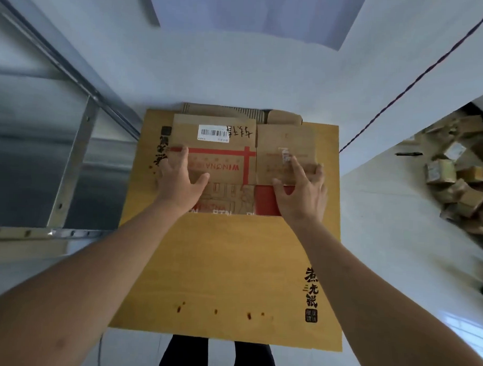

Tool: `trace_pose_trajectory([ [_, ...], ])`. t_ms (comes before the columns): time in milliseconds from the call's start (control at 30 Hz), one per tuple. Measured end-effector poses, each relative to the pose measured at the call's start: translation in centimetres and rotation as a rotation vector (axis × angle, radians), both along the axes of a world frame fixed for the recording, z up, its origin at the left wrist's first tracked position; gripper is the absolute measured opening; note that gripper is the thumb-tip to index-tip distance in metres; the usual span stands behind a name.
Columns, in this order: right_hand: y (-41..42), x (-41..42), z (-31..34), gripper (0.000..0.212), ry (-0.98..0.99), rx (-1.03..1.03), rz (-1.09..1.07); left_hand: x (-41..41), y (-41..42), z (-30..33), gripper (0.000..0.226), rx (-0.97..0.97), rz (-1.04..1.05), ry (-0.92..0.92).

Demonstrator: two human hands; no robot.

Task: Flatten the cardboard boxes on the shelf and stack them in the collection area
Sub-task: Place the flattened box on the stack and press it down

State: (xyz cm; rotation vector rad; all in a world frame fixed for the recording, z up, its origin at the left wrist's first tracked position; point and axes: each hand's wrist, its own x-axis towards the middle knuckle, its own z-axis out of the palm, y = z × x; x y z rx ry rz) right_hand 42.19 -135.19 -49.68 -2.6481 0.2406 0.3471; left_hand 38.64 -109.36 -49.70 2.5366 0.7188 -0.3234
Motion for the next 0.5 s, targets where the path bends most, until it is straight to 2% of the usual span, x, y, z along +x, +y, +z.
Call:
trace_pose_trajectory([
  [133, 1.4, 2.5, -1.9, 0.068, -0.001, -0.033, 0.034, 2.4, 1.7, -1.9, 0.088, 0.102, -0.03, 0.091],
  [300, 2.3, 3.5, -3.2, 0.07, 0.068, -0.081, 0.066, 4.4, 2.4, -2.0, 0.085, 0.226, -0.14, 0.077],
  [433, 3.7, 4.1, -2.6, 0.06, -0.036, -0.197, 0.163, 5.3, 2.4, -1.8, 0.061, 0.279, -0.42, -0.098],
  [500, 4.5, 4.7, -2.3, 0.063, -0.039, -0.141, 0.278, 5.7, 2.1, -2.0, 0.059, 0.228, -0.549, -0.079],
])
